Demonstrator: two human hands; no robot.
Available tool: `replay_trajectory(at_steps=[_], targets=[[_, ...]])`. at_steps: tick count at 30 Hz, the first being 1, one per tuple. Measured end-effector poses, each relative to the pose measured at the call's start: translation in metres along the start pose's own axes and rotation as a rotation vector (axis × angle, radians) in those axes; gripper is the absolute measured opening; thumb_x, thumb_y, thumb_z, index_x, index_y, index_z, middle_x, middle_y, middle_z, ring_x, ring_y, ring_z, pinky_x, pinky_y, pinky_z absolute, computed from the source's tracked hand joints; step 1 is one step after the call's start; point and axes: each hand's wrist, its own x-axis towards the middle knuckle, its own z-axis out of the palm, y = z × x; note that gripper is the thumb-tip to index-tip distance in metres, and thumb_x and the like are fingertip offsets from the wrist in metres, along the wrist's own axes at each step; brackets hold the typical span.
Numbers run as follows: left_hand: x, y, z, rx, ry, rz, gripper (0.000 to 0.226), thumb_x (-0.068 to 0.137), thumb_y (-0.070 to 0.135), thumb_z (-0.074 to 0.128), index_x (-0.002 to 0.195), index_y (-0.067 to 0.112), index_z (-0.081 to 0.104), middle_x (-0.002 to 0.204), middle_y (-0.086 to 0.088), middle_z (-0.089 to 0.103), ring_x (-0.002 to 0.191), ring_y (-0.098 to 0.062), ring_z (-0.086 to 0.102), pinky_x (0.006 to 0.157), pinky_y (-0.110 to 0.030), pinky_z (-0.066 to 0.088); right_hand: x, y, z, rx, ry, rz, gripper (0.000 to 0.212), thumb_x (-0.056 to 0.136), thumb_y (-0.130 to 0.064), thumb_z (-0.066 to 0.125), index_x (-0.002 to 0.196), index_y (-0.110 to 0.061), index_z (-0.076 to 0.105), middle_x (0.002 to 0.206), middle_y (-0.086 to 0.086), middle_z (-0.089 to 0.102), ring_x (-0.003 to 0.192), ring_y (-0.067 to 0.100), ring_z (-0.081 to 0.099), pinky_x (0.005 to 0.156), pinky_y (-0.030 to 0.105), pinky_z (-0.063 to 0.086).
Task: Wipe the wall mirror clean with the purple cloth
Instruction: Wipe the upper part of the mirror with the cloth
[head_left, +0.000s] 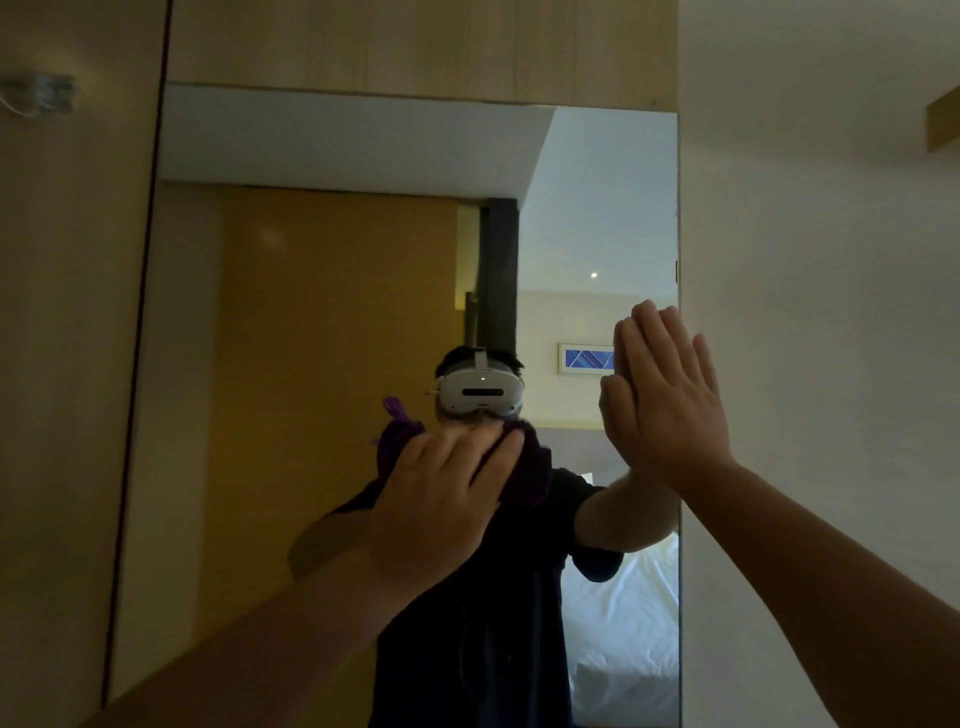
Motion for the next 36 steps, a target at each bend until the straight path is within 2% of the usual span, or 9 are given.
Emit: replay_trajectory(at_steps=[5,10,14,17,20,25,29,33,36], targets=[[0.104,-0.038,-0.003,-0.030,0.064,-0.068,0.055,0.086,0.025,0.068,0.135,0.006,0.056,0.120,-0.015,0.062,0.105,-0.032,0.055,0.090,-0.045,0.045,0.001,0.003,0.003,0.014,-0.003,-0.003,0.061,0.103,-0.046,0.014,0.156,-0.016,0.019,0.166,0.003,0.007,0.153,0.020,-0.005,0.123,0.050,0.007],[0.236,-0.074,-0.016,0.020,0.014,-0.192,0.051,0.101,0.033,0.049,0.147,0.012,0.041,0.138,-0.013,0.051,0.126,-0.034,0.046,0.105,-0.047,0.034,0.001,0.004,0.007,0.013,-0.013,-0.013,0.062,0.102,-0.048,0.008,0.156,-0.018,0.015,0.165,0.000,0.002,0.153,0.019,-0.007,0.123,0.050,0.007],[0.285,-0.076,-0.015,0.070,0.002,-0.271,0.049,0.105,0.037,0.041,0.149,0.015,0.037,0.144,-0.010,0.046,0.132,-0.033,0.041,0.108,-0.044,0.032,0.001,0.007,0.008,0.034,-0.020,-0.023,0.062,0.102,-0.049,0.006,0.156,-0.019,0.011,0.165,0.000,0.000,0.152,0.019,-0.009,0.123,0.048,0.004],[0.279,-0.070,0.004,0.073,-0.071,-0.211,0.052,0.105,0.038,0.039,0.150,0.014,0.034,0.150,-0.009,0.042,0.137,-0.031,0.037,0.110,-0.046,0.030,0.001,0.008,0.010,0.079,0.004,-0.032,0.061,0.103,-0.046,0.010,0.156,-0.017,0.017,0.165,0.003,0.007,0.153,0.021,-0.004,0.123,0.049,0.007],[0.264,-0.064,0.020,0.066,-0.070,-0.174,0.058,0.105,0.042,0.036,0.154,0.013,0.029,0.160,-0.008,0.030,0.148,-0.028,0.026,0.118,-0.047,0.021,0.000,0.008,0.010,0.174,0.066,-0.021,0.056,0.103,-0.035,0.023,0.154,-0.013,0.025,0.164,0.007,0.016,0.153,0.023,0.004,0.122,0.053,0.013],[0.200,-0.029,0.025,0.042,-0.084,-0.038,0.061,0.104,0.046,0.036,0.154,0.013,0.032,0.162,-0.007,0.029,0.149,-0.025,0.026,0.119,-0.047,0.021,-0.009,0.018,0.002,0.402,0.193,0.148,0.054,0.102,-0.027,0.026,0.151,-0.003,0.031,0.160,0.016,0.026,0.151,0.026,0.016,0.121,0.054,0.018],[0.138,0.005,0.023,0.028,-0.114,-0.006,0.060,0.103,0.046,0.036,0.153,0.012,0.034,0.161,-0.008,0.031,0.148,-0.027,0.028,0.119,-0.048,0.019,-0.017,0.043,0.001,0.363,0.208,0.184,0.052,0.104,-0.028,0.029,0.150,-0.004,0.034,0.159,0.016,0.029,0.150,0.027,0.020,0.121,0.053,0.019],[0.079,0.036,0.022,0.016,-0.201,0.025,0.065,0.102,0.048,0.040,0.154,0.012,0.027,0.162,-0.009,0.027,0.150,-0.028,0.023,0.121,-0.050,0.017,-0.023,0.062,0.005,0.230,0.147,0.170,0.055,0.103,-0.034,0.024,0.150,-0.009,0.035,0.161,0.013,0.026,0.151,0.023,0.014,0.123,0.043,0.008],[0.037,0.060,0.021,0.019,-0.215,0.066,0.060,0.107,0.048,0.025,0.153,0.012,0.030,0.161,-0.010,0.031,0.148,-0.029,0.028,0.119,-0.050,0.024,-0.027,0.069,0.011,0.114,0.118,0.103,0.057,0.102,-0.037,0.023,0.148,-0.007,0.039,0.159,0.015,0.029,0.150,0.029,0.018,0.122,0.048,0.012]])
